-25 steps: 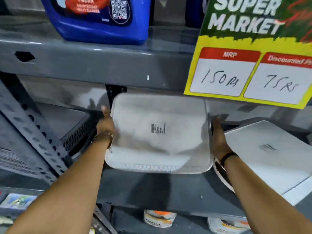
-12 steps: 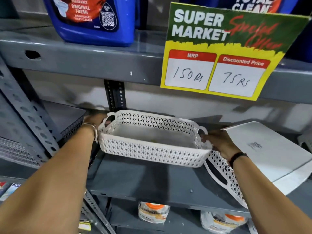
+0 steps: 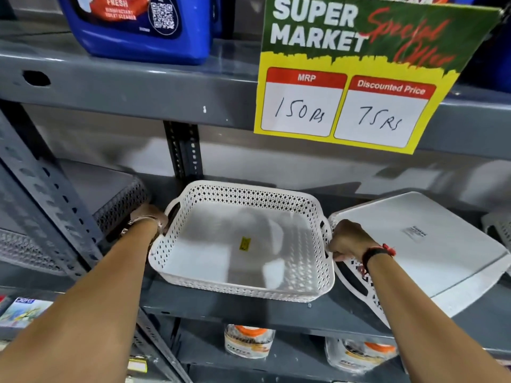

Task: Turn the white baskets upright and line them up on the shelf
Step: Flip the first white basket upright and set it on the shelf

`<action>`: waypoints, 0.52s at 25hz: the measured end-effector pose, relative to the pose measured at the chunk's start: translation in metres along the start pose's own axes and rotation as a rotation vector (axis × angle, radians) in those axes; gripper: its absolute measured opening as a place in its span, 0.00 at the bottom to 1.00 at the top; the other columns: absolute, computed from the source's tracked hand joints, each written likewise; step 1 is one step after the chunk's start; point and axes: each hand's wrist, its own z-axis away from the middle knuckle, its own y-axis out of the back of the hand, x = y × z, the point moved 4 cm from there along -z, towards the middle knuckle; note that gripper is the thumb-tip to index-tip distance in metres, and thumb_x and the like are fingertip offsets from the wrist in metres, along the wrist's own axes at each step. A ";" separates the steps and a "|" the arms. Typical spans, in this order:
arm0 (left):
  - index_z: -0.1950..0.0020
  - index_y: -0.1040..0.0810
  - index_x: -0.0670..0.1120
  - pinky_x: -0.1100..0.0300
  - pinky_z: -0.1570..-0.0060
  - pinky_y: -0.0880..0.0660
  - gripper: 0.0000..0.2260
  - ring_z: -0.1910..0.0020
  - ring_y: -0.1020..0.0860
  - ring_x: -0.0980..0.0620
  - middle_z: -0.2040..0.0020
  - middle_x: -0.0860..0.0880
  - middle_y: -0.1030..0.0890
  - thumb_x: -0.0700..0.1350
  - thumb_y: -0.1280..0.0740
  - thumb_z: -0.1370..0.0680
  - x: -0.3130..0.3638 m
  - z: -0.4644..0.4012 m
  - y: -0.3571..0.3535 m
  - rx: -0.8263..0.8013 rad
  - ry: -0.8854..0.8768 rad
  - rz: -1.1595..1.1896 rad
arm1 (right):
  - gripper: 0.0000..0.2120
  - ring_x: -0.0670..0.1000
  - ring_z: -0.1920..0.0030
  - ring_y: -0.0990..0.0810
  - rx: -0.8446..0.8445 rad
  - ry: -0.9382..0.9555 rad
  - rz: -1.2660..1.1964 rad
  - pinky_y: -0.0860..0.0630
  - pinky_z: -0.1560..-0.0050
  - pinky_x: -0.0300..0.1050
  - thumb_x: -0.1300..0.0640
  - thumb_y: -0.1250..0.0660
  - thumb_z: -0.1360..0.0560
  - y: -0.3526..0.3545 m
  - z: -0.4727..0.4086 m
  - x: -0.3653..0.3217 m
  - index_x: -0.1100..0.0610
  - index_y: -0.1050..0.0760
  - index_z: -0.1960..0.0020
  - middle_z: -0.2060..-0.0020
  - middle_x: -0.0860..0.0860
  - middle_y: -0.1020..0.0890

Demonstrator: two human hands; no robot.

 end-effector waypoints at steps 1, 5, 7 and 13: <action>0.42 0.21 0.32 0.52 0.41 0.25 0.13 0.39 0.23 0.39 0.40 0.34 0.21 0.34 0.37 0.25 0.001 0.001 0.000 -0.004 0.008 -0.017 | 0.13 0.46 0.79 0.22 -0.022 -0.001 0.005 0.32 0.84 0.28 0.68 0.34 0.29 0.000 0.001 0.000 0.58 0.33 0.69 0.77 0.53 0.23; 0.41 0.23 0.29 0.48 0.40 0.25 0.14 0.41 0.22 0.38 0.41 0.32 0.21 0.32 0.39 0.25 0.002 -0.002 -0.002 -0.074 0.015 0.016 | 0.11 0.42 0.82 0.22 -0.134 -0.029 -0.019 0.27 0.79 0.32 0.67 0.32 0.29 -0.001 0.002 0.003 0.59 0.30 0.67 0.78 0.51 0.20; 0.48 0.22 0.32 0.51 0.53 0.21 0.11 0.55 0.20 0.41 0.56 0.33 0.21 0.32 0.42 0.24 0.002 0.004 0.000 -0.111 0.015 -0.003 | 0.11 0.41 0.83 0.22 -0.165 -0.030 0.010 0.28 0.77 0.33 0.65 0.32 0.28 -0.001 0.002 0.004 0.60 0.29 0.67 0.87 0.48 0.23; 0.34 0.30 0.34 0.48 0.39 0.25 0.21 0.38 0.25 0.37 0.38 0.35 0.24 0.43 0.38 0.24 0.044 0.017 0.009 0.089 -0.101 -0.149 | 0.14 0.41 0.86 0.25 0.079 0.002 0.011 0.27 0.76 0.34 0.53 0.35 0.25 0.041 -0.009 0.004 0.61 0.28 0.65 0.88 0.48 0.25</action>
